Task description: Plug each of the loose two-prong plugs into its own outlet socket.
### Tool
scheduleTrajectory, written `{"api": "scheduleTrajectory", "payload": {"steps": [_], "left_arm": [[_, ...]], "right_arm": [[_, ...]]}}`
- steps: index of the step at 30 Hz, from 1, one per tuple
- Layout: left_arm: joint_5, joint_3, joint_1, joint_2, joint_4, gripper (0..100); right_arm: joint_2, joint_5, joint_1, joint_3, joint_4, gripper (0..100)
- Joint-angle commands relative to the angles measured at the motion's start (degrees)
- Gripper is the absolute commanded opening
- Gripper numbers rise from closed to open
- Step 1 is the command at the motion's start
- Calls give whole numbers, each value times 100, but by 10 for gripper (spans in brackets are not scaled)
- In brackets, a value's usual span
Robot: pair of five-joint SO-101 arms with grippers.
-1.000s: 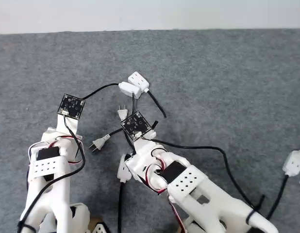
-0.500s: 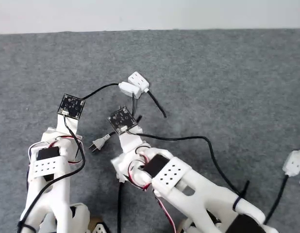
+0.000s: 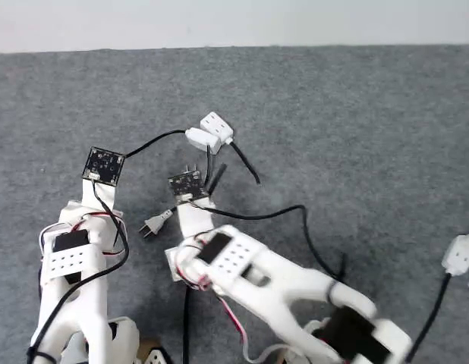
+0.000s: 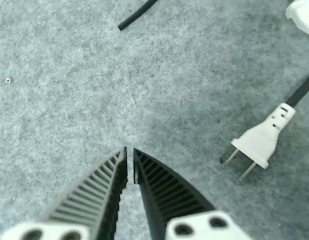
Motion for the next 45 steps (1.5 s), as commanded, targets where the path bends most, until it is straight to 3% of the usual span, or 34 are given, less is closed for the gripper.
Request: {"api": "scheduleTrajectory", "payload": {"steps": [1,8,11,14,20,26,33,41,45], "left_arm": [[70,-171,-35,-141,-185,14],[70,-171,-44,-141,-185,14],[70,-171,-44,-141,-185,14],[70,-163,-44,-141,-185,14],[70,-163,-44,-141,-185,14],[62,-163,-44,-141,-185,14],[53,-154,-44,-141,-185,14],[53,-154,-35,-141,-193,14],[53,-145,-35,-141,-193,14]], "right_arm": [[725,-202,-127,-1099,646,262],[1719,-9,-224,-2075,1323,251],[1780,9,-189,-2110,1253,165],[1780,202,57,-2084,1182,9],[1666,229,954,-2110,1516,7],[655,782,2519,-2075,2220,8],[-268,1582,4848,-1908,2686,8],[-409,3209,7952,-1327,2457,8],[-409,4185,8884,-1108,1974,9]]}}
